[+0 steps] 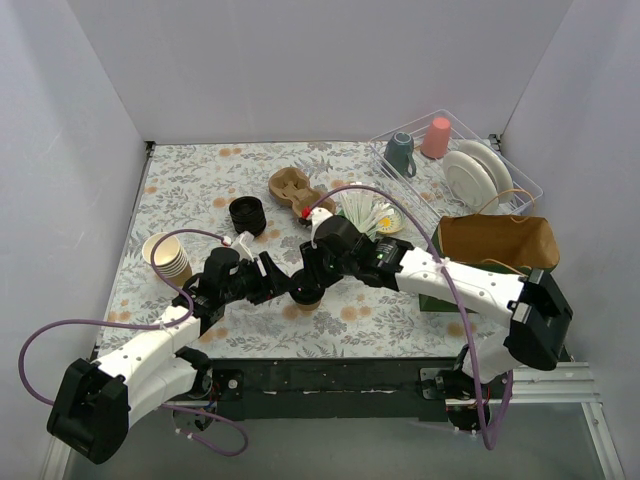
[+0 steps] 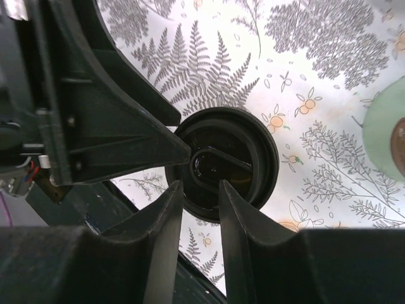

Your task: Pack the takeout coffee

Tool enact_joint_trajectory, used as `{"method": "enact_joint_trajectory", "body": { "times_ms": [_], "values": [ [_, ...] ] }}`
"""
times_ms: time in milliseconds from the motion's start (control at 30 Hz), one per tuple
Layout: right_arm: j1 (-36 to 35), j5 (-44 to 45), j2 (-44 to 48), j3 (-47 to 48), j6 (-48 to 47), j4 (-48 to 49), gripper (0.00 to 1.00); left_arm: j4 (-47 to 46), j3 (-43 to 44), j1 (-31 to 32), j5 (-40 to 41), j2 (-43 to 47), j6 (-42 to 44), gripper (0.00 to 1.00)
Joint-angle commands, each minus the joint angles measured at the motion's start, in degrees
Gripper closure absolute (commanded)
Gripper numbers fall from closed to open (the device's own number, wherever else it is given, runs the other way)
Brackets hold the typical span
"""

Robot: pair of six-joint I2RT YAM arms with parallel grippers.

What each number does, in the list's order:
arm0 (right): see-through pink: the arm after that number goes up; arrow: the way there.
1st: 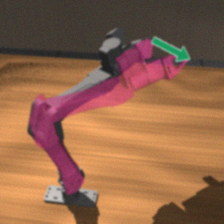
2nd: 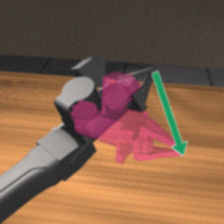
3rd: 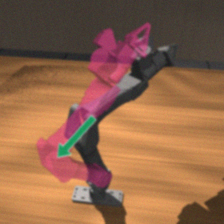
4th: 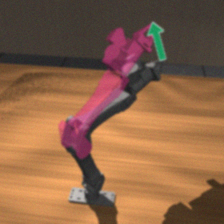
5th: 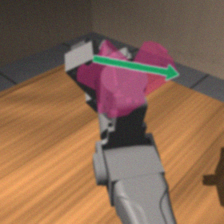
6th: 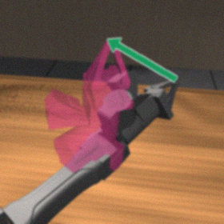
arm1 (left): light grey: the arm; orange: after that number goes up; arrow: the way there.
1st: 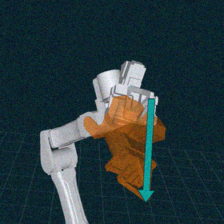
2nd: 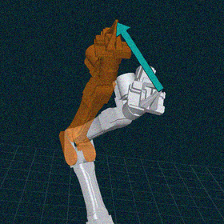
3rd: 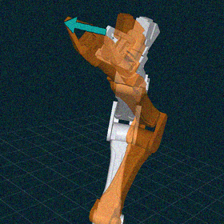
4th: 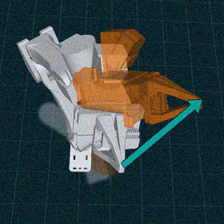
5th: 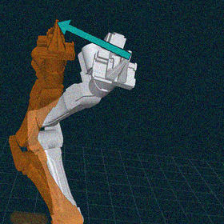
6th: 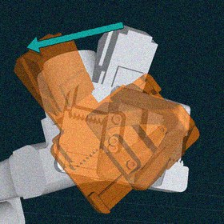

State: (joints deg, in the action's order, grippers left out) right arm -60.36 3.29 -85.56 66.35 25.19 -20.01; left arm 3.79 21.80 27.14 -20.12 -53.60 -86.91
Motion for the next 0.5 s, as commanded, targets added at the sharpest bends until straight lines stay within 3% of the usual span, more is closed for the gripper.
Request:
{"method": "enact_joint_trajectory", "body": {
  "times_ms": [0,467],
  "values": [
    [0.7,3.4,3.7,-0.2,0.8,0.8,0.62,1.7,-1.7,0.1,1.2,0.0,1.0,0.44],
    [3.9,2.8,3.2,-3.9,1.7,3.3,0.54,1.9,-1.9,0.1,1.3,0.1,0.8,0.44]
  ]
}}
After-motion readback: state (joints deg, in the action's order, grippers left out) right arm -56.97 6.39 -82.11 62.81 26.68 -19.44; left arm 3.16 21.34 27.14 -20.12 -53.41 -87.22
